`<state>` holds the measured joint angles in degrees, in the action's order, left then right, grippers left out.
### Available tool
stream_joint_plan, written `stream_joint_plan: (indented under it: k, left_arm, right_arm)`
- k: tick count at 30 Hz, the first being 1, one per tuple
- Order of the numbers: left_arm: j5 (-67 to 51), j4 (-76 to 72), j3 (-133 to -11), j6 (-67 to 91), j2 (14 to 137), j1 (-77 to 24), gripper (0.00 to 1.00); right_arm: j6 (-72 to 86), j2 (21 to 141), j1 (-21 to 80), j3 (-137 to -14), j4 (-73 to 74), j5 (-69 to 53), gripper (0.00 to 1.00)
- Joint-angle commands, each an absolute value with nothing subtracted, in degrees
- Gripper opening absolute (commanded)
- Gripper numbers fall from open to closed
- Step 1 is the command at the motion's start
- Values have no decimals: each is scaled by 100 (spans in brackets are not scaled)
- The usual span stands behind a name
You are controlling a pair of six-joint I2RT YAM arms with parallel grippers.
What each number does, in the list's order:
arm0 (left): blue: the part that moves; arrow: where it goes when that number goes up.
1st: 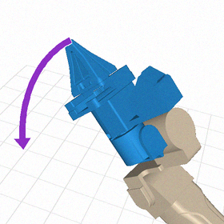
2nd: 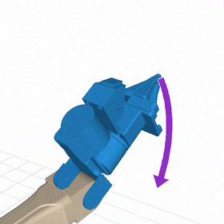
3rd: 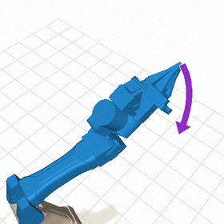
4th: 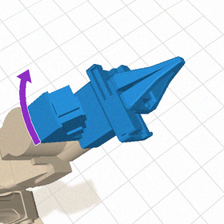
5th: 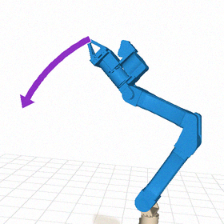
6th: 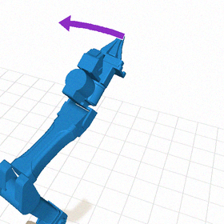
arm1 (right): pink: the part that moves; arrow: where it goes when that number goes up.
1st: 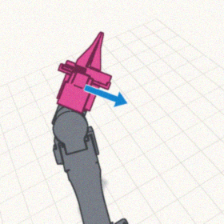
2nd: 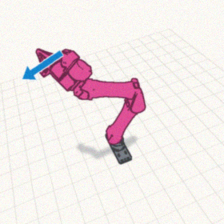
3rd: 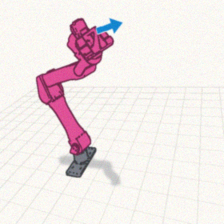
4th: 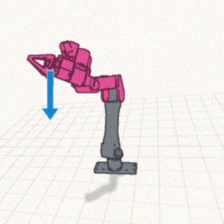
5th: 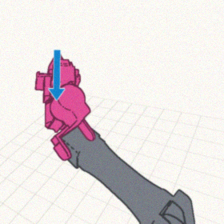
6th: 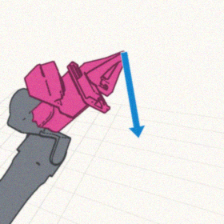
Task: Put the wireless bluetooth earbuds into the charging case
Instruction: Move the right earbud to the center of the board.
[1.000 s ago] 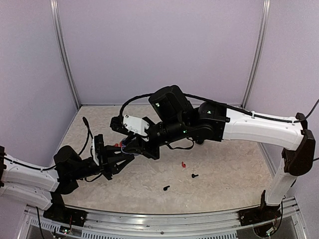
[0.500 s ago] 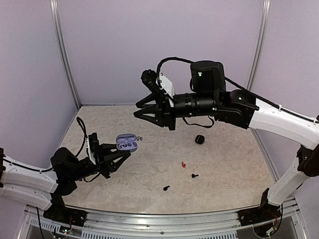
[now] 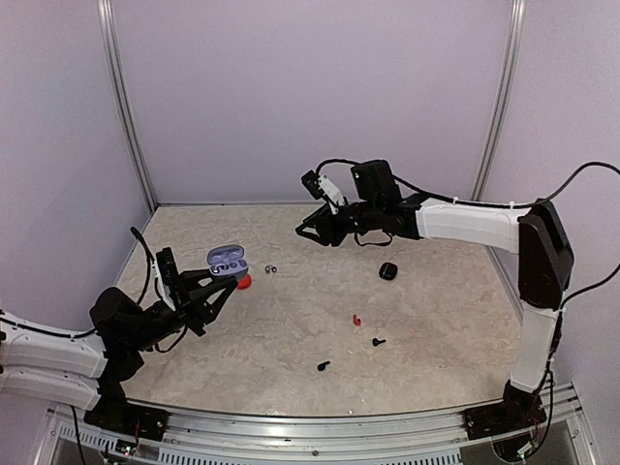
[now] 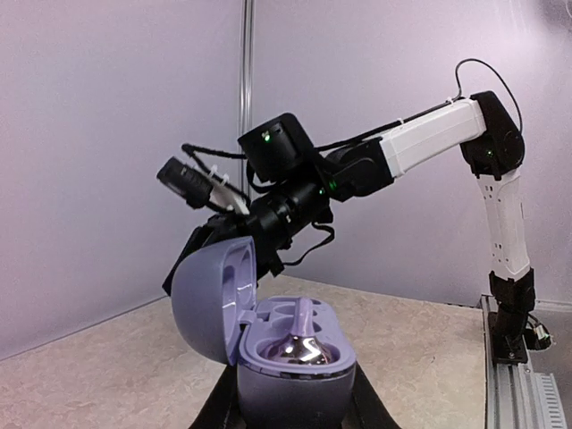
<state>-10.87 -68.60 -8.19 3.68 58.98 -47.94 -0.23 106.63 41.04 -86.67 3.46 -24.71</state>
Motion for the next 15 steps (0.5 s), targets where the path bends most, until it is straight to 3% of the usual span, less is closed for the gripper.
stream_joint_plan:
  k: [1,8,15]
  left_arm:
    - [-966,-7038,-686,525,5736,-4689,0]
    - [-956,-7010,-642,537,5634,-4636,0]
    - [-960,-6977,-635,519,5594,-4588,0]
  right_arm:
    - [61,11810,4153,-9353,544,-2840,38]
    - [185,13356,4161,-10907,1079,-2796,39]
    - [629,14355,4295,-12265,1650,-2418,52]
